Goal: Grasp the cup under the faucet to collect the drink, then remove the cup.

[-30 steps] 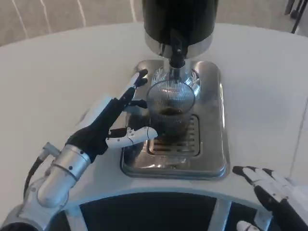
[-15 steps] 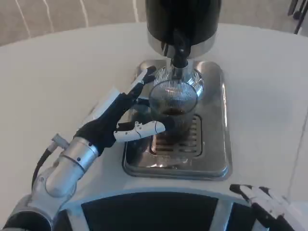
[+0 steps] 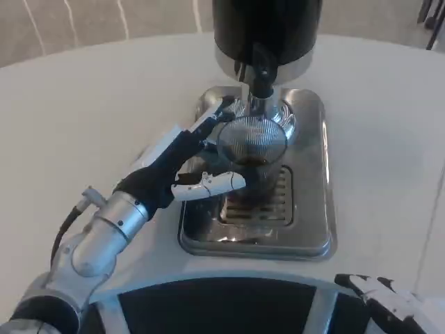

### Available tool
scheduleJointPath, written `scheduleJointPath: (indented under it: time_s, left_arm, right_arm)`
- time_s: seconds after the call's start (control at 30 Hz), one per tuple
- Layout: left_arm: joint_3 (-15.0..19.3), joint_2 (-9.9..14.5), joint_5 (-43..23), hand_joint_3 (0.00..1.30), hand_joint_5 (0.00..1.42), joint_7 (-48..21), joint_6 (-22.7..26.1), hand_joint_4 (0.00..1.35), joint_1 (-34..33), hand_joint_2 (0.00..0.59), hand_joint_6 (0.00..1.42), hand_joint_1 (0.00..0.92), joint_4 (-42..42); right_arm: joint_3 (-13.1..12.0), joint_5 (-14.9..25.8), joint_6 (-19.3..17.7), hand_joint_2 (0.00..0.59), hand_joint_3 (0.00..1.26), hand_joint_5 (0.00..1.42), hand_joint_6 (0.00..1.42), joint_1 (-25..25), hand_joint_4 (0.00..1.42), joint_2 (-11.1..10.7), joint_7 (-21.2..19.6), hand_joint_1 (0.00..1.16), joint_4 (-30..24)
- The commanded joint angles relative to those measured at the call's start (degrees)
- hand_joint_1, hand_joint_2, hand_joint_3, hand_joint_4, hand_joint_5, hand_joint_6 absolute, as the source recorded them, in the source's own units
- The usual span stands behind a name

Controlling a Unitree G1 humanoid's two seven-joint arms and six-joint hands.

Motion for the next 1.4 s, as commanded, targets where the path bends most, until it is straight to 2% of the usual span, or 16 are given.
scheduleJointPath:
  time_s: [0.03,0.23,0.5,0.7,0.97,1.1,1.23,1.4]
  left_arm:
    - [-1.88,-0.54,2.23,0.06,0.46,-0.66,0.21,0.14,0.08,0.084,0.46,0.383,1.26]
    - [-2.47,-0.91,2.98,0.08,0.48,-0.40,0.39,0.17,-0.17,0.083,0.47,0.383,1.80]
    - [-3.71,-1.68,4.22,0.09,0.48,0.37,0.78,0.19,-1.06,0.087,0.48,0.373,2.40]
    - [-5.30,-2.13,5.36,0.09,0.48,1.73,1.35,0.19,-1.39,0.087,0.48,0.372,2.76]
    - [-6.76,-2.36,6.69,0.09,0.50,3.32,1.58,0.19,-1.59,0.087,0.49,0.371,3.26]
    - [-7.58,-2.44,7.28,0.10,0.54,4.40,1.60,0.21,-1.74,0.087,0.58,0.371,3.39]
    - [-8.90,-2.67,8.59,0.13,0.59,6.47,1.67,0.24,-1.88,0.087,0.74,0.371,3.30]
    - [-10.53,-2.99,10.18,0.15,0.65,9.08,2.21,0.27,-2.14,0.091,0.87,0.358,3.35]
  right_arm:
    - [-0.33,-0.95,2.39,0.523,0.09,0.00,0.01,-0.60,0.05,4.91,0.27,0.00,-0.70]
    - [0.21,-1.71,4.45,0.525,0.09,0.00,0.01,-2.04,0.05,3.98,0.55,0.00,-0.70]
    - [2.61,-3.41,7.25,0.544,0.10,0.00,0.01,-1.78,0.05,3.60,0.36,0.00,-0.70]
    - [3.02,-4.36,8.38,0.546,0.10,0.00,0.01,-2.05,0.05,2.94,0.03,0.00,-0.70]
    - [4.38,-6.50,11.20,0.547,0.11,0.00,0.01,-5.15,0.05,1.78,1.66,0.00,-0.70]
    - [5.33,-7.67,11.89,0.547,0.11,0.00,0.01,-5.82,0.05,2.08,2.08,0.00,-0.70]
    - [6.09,-8.64,12.44,0.548,0.11,0.00,0.01,-5.76,0.04,2.24,2.23,0.00,-0.70]
    - [6.17,-9.02,13.33,0.551,0.12,0.00,0.01,-5.90,0.04,2.18,2.05,0.00,-0.70]
